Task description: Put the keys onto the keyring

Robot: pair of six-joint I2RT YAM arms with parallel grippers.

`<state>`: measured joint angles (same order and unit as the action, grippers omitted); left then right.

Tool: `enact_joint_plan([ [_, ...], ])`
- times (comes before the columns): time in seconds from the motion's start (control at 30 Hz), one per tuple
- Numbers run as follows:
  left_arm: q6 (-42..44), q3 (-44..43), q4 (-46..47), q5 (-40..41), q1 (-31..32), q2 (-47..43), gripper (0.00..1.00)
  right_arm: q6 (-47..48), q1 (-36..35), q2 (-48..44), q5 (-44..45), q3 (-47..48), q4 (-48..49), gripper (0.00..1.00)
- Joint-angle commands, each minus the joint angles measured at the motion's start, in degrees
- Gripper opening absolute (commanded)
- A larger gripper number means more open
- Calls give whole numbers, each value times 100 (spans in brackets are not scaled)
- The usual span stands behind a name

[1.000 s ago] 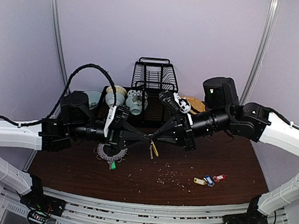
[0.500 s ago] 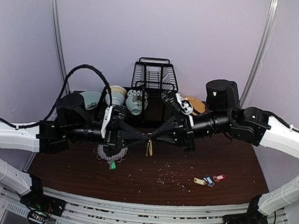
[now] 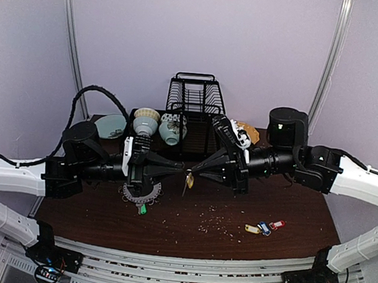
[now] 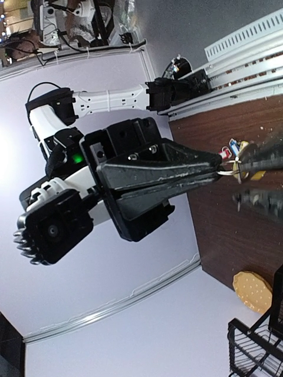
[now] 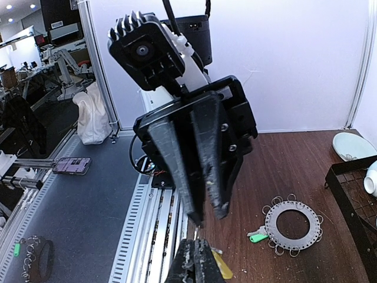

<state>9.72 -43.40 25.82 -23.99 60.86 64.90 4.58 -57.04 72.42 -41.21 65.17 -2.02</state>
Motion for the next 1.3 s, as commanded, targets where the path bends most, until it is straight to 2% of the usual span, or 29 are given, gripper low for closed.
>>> enact_joint_plan([
  [0.0, 284, 116, 73, -210, 22, -231, 25, 27, -29, -118, -36, 16, 200, 0],
  [0.1, 171, 125, 134, -226, 22, -232, 34, 34, -26, -103, -87, 27, 198, 0],
  [0.2, 102, -148, -176, -404, 22, 7, 35, 44, -32, -67, -166, 57, 220, 0],
  [0.23, 53, -199, -191, -397, 22, 65, 33, 39, -29, -56, -186, 60, 234, 0],
  [0.33, -87, -312, -182, -169, 22, 196, 16, 22, -34, -29, -220, 56, 246, 0],
  [0.37, -85, -340, -211, -134, 22, 225, 14, 21, -29, -27, -215, 60, 238, 0],
  [0.67, -213, -278, -11, 54, 22, 207, 12, 28, -29, -44, -220, 22, 207, 0],
  [0.7, -236, -283, -12, 15, 22, 202, 14, 41, -32, -44, -216, 16, 203, 0],
  [0.8, -266, -254, -12, -350, 22, 145, 39, 73, -30, -51, -178, 22, 177, 0],
  [0.83, -254, -237, -3, -472, 18, 109, 41, 70, -28, -53, -177, 22, 175, 0],
  [0.87, -258, -213, 21, -518, 17, 102, 41, 71, -35, -53, -183, 20, 180, 0],
  [0.93, -278, -231, -20, -466, 14, 136, 26, 64, -28, -53, -185, 22, 189, 0],
  [1.0, -297, -319, -129, -427, 14, 213, 19, 61, -33, -53, -177, 18, 184, 0],
  [1.27, -467, -371, 44, -416, 14, 236, 18, 53, -32, -76, -156, -21, 179, 0],
])
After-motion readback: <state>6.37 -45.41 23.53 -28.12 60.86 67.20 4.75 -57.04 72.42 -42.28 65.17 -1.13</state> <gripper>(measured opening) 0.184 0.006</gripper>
